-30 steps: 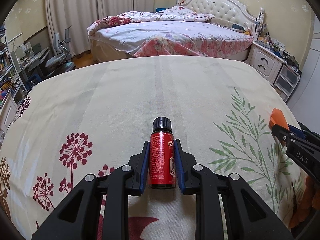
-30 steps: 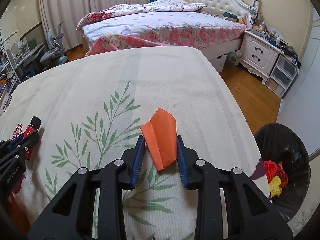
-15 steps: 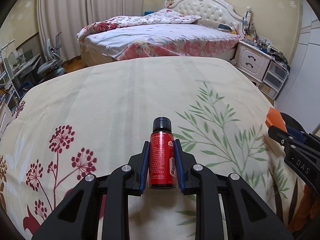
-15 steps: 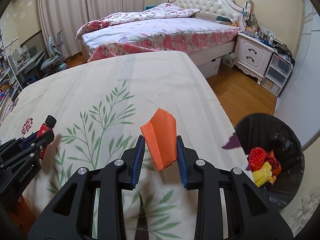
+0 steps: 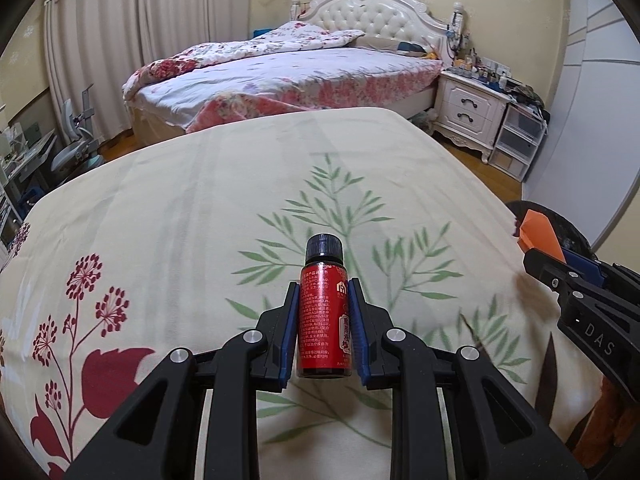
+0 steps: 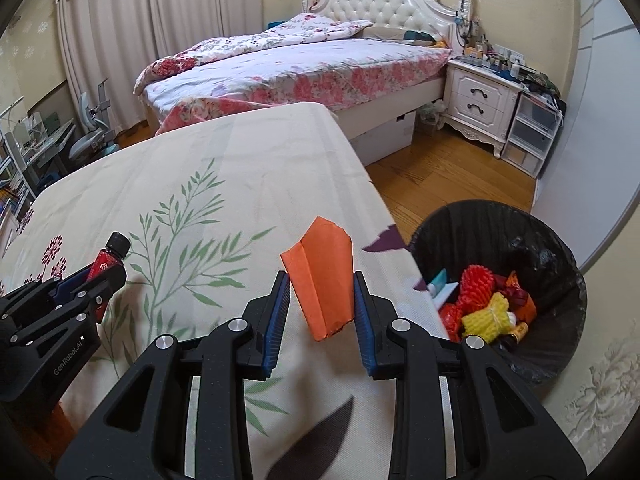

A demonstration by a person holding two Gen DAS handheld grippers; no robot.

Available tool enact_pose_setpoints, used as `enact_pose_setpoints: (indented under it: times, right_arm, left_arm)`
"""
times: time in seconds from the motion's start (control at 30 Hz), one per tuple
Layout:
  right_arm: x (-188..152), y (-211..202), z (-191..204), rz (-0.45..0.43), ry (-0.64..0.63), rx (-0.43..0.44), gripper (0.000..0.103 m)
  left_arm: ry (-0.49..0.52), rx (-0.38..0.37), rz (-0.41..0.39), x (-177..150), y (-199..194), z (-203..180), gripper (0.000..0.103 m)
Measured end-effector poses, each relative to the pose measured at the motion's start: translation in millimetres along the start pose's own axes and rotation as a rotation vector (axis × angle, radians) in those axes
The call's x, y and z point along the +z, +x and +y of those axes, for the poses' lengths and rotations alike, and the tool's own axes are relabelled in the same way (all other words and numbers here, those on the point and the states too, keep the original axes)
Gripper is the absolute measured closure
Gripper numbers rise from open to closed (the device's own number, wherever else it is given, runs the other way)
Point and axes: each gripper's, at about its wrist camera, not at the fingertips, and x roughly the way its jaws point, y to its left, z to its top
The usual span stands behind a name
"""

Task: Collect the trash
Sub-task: 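Carry the red bottle and orange piece in both tools over the bin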

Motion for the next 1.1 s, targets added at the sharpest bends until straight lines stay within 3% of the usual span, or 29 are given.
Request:
enact_pose_setpoints:
  times: [0.7,1.1]
  right_arm:
    - [-12,-26,-94,-0.063,0.158,-0.181,0.072]
    - [-5,-24,-141,-0.099,0.238,-0.267,0.072]
  left_arm:
    - [0.165,-0.171,-0.054,17,0,-108,0.078]
    - [0.227,-0.219,-0.079,40,18,-163,0.078]
